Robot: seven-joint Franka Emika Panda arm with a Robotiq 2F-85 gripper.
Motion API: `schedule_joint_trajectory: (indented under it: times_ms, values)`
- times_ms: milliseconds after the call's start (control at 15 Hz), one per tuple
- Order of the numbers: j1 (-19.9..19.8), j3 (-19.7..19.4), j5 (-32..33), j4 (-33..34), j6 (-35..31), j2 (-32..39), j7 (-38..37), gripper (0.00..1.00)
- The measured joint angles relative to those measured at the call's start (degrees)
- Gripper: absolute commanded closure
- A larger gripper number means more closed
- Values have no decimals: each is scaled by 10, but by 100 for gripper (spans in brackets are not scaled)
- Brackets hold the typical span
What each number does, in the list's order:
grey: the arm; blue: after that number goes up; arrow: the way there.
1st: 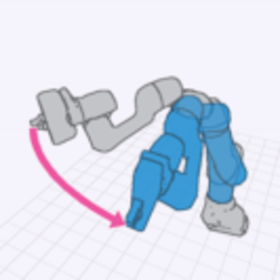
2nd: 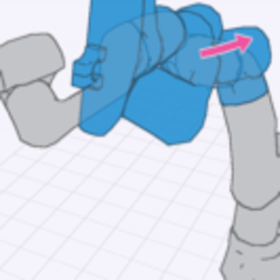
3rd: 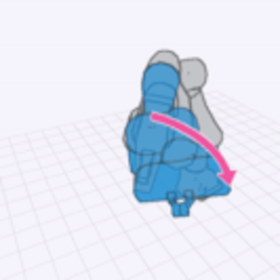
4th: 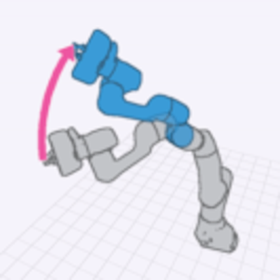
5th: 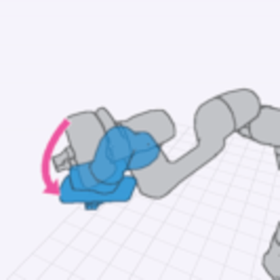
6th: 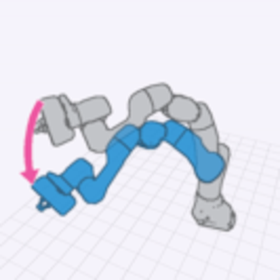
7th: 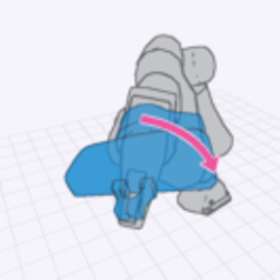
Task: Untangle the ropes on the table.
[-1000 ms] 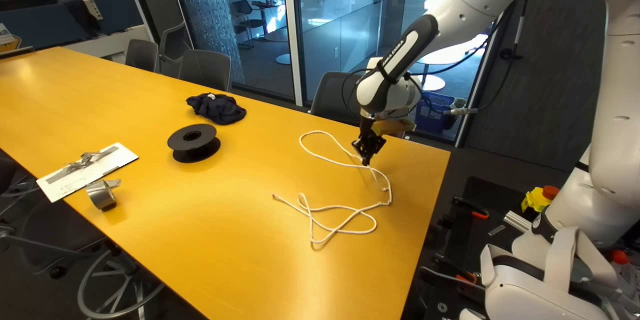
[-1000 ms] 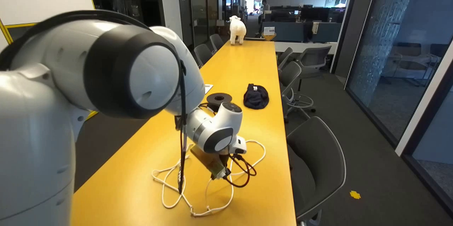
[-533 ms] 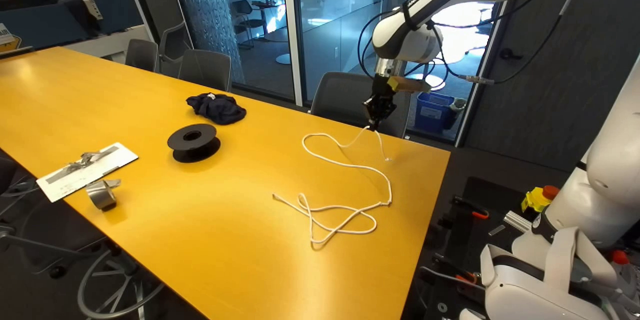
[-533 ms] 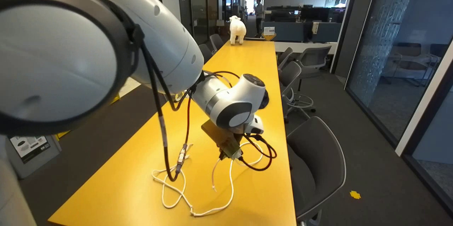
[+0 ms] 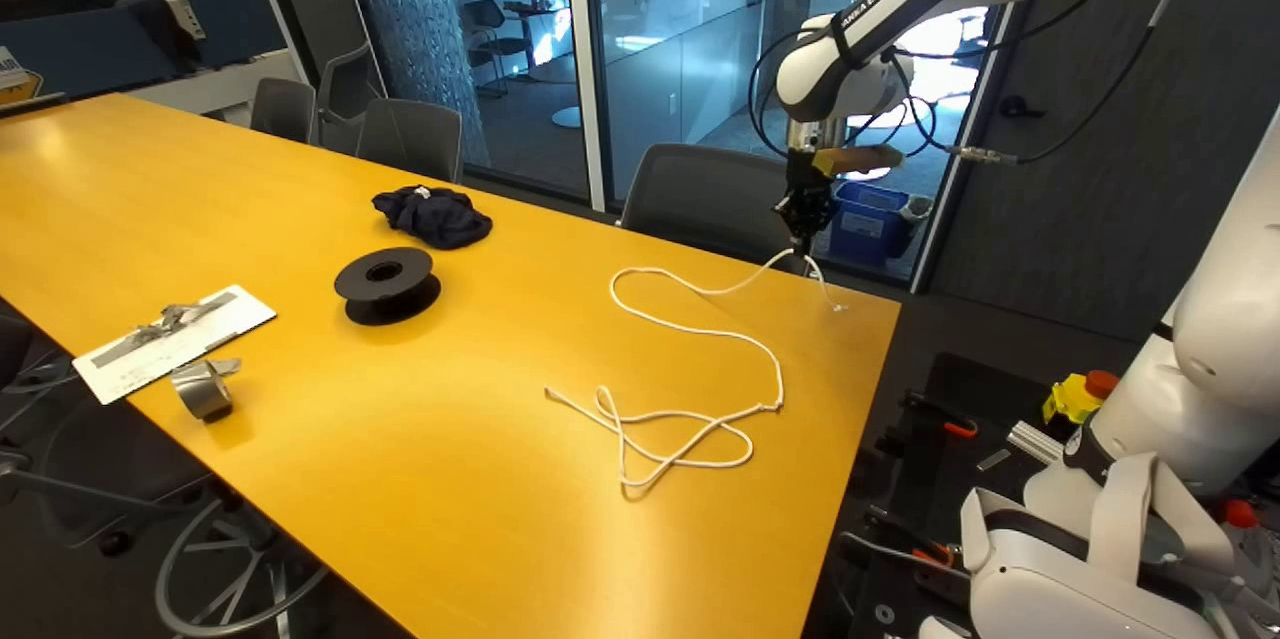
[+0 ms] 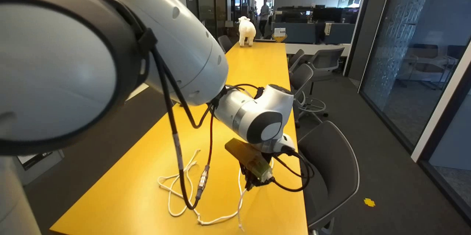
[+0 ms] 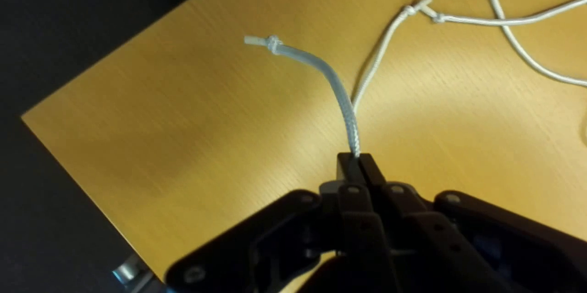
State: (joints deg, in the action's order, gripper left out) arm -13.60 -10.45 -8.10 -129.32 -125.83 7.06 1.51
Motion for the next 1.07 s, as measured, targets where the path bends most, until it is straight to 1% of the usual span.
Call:
schedule_joint_trajectory:
  times_ms: [267,533,800,1067]
  values:
    - [1,-2,51,7,13,62,-28,99]
    - [4,-3,92,33,18,127,-62,99]
    - [13,-3,113,77,35,178,-82,99]
    - [24,-3,125,136,68,221,-96,99]
